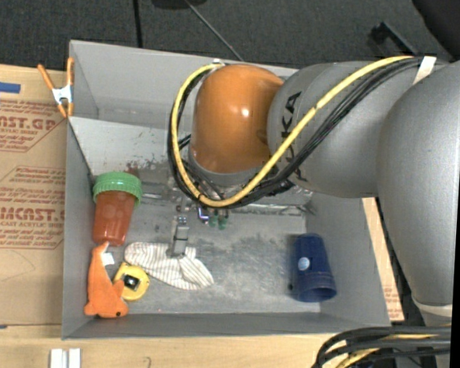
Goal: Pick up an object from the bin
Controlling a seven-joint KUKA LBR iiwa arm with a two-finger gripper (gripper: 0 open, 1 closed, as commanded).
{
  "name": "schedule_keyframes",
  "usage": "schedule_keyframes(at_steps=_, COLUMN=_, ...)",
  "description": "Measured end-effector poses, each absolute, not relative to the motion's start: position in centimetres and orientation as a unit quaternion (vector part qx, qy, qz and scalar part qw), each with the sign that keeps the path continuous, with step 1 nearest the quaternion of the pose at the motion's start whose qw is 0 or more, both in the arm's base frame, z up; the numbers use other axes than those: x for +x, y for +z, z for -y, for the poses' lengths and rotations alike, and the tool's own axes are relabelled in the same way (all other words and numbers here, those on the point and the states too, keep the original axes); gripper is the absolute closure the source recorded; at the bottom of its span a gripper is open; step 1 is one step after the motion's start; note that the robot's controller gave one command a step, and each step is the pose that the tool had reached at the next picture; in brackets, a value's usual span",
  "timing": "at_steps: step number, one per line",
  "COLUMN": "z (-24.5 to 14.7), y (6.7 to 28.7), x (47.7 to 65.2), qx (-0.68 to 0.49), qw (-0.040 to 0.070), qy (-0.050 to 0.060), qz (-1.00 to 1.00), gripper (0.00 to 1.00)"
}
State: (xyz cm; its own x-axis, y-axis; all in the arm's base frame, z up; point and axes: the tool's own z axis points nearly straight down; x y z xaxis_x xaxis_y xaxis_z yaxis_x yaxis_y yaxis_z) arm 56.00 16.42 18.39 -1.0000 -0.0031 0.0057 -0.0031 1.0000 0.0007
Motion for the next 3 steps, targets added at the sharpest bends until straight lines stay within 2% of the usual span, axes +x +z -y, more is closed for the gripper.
schedule_keyframes(at_steps=1, z=-16.3, y=18.9, x=56.1, qx=0.001, qw=-0.001, qy=-0.001, qz=1.0, gripper=0.0)
schedule_keyframes(at_steps=2, z=-15.1, y=14.6, x=53.8, qx=0.021, qw=-0.004, qy=-0.001, qz=1.0, gripper=0.0)
schedule_keyframes(at_steps=3, z=-14.5, y=13.0, x=53.0, qx=0.028, qw=-0.001, qy=-0.001, qz=1.0, gripper=0.0)
